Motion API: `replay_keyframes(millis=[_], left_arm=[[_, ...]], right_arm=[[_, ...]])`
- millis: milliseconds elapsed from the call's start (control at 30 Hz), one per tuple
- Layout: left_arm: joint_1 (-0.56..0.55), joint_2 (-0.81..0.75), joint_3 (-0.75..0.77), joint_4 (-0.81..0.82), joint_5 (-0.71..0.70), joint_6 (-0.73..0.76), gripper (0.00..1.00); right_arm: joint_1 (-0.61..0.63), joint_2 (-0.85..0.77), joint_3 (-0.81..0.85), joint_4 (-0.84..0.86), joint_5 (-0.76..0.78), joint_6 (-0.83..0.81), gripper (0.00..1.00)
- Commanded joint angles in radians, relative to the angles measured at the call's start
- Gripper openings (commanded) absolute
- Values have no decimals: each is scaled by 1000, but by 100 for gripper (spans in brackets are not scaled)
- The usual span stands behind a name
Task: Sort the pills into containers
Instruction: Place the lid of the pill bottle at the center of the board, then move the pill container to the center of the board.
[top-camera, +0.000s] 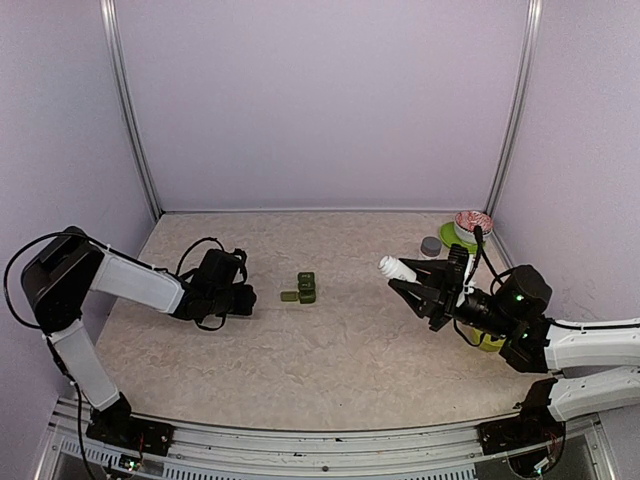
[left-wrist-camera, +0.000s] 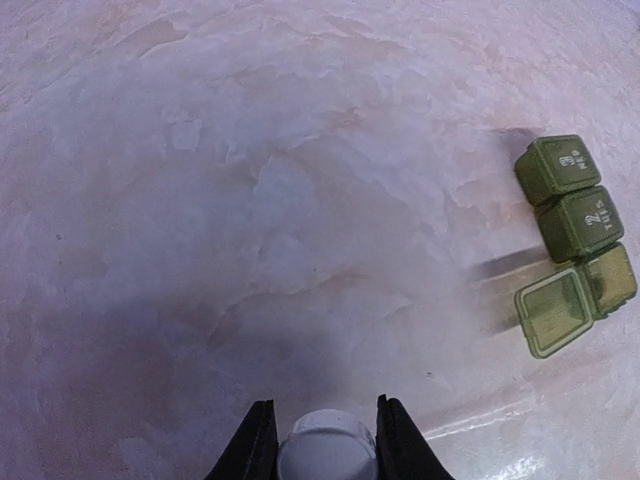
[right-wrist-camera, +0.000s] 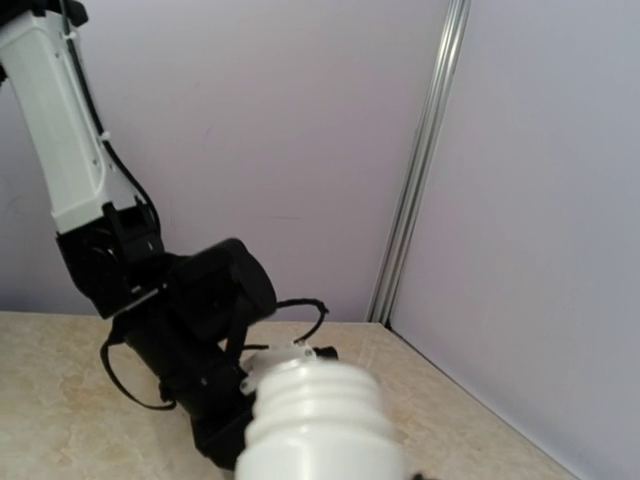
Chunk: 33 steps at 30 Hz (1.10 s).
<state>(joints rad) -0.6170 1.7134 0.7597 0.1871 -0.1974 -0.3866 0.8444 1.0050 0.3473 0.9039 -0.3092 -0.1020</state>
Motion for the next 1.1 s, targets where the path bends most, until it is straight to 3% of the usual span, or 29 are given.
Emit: replay_keyframes(millis=[0,133,500,667,1067], left_arm=[[5,41,35,19,-47,40,28],[5,61,47,13,-61,43,34],[5,16,86,-17,-37,46,65],[10,12,168,-57,-47,86,69],[37,228,439,-193,-22,224,70]], right_arm=[[0,-3,-12,20,-7,16,13],[0,1,-11,20,-3,16,14],[0,21,-6,20,-8,21,14],[0,30,-3,28,-22,32,15],[0,15,5,-10,-40,50,15]])
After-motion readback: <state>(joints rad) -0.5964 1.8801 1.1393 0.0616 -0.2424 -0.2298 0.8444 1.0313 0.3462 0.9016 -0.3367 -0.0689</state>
